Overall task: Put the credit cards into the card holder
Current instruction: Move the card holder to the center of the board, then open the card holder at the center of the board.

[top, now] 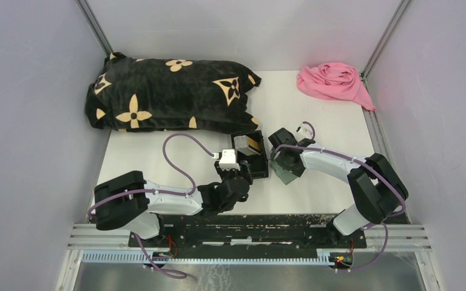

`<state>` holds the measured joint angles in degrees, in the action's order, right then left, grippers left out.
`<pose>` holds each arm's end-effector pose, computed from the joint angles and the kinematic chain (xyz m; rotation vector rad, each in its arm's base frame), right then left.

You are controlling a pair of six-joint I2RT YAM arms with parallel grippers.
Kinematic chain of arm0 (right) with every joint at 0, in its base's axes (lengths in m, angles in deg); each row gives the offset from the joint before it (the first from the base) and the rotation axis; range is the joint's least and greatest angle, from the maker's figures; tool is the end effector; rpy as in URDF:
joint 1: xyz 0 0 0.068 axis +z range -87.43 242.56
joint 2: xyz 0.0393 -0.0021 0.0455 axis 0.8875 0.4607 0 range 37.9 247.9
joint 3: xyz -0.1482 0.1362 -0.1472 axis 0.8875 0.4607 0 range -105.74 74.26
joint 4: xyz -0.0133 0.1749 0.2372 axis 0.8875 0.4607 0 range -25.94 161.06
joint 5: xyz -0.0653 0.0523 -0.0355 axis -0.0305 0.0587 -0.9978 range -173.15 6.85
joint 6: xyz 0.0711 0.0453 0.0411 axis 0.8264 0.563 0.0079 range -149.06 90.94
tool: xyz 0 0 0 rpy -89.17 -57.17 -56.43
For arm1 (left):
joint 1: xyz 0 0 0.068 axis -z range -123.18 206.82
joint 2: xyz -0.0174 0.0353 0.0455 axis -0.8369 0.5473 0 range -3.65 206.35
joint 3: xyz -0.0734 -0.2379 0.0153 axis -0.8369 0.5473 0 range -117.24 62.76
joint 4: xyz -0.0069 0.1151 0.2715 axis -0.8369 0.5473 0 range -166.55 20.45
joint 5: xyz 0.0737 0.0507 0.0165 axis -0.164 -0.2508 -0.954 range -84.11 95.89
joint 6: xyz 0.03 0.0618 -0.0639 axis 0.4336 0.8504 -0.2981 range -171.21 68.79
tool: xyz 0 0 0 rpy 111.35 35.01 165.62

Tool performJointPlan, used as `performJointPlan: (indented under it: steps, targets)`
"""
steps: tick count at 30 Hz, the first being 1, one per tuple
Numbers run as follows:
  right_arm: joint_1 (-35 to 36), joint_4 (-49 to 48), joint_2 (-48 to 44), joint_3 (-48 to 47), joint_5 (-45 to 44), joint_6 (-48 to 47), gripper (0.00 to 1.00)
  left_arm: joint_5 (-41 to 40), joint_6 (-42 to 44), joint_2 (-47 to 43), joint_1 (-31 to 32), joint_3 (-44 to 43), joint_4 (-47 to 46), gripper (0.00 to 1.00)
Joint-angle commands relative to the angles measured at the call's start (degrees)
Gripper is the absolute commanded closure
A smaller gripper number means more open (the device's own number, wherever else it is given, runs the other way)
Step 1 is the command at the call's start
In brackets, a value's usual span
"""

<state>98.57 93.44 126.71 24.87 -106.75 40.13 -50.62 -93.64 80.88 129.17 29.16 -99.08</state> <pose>0.2825 0.1634 0.0801 0.8381 2.4573 0.0562 0.1662 -0.2900 0.1148 -0.0905 1.8506 -0.3752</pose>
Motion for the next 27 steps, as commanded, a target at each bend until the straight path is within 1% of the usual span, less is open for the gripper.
performJointPlan:
  steps: [1, 6, 14, 17, 24, 27]
  targets:
    - [1.1, 1.3, -2.7, -0.3, 0.5, 0.0, 0.02, 0.2, -2.1, -0.7, 0.0, 0.0, -0.5, 0.31]
    - [1.1, 2.0, -8.1, 1.3, -1.6, -3.6, 0.01, 0.8, -1.0, 0.5, 0.2, -1.1, -0.3, 0.31]
    - [1.0, 1.7, -13.7, 3.5, -1.7, -13.1, 0.04, 1.5, -0.8, 2.6, 0.2, -1.9, -0.3, 0.31]
    - [1.1, -0.4, -14.0, 5.4, 0.4, -16.6, 0.07, 0.9, -1.8, 3.0, 0.3, -1.7, -0.1, 0.3]
    - [1.0, -11.3, -11.9, 9.1, 8.4, -25.7, 0.16, -0.3, -3.6, 3.4, 0.4, -1.5, 1.2, 0.31]
    - [1.1, -13.7, -12.0, 9.3, 10.8, -28.5, 0.19, -0.5, -4.2, 3.3, 0.3, -1.5, 2.0, 0.31]
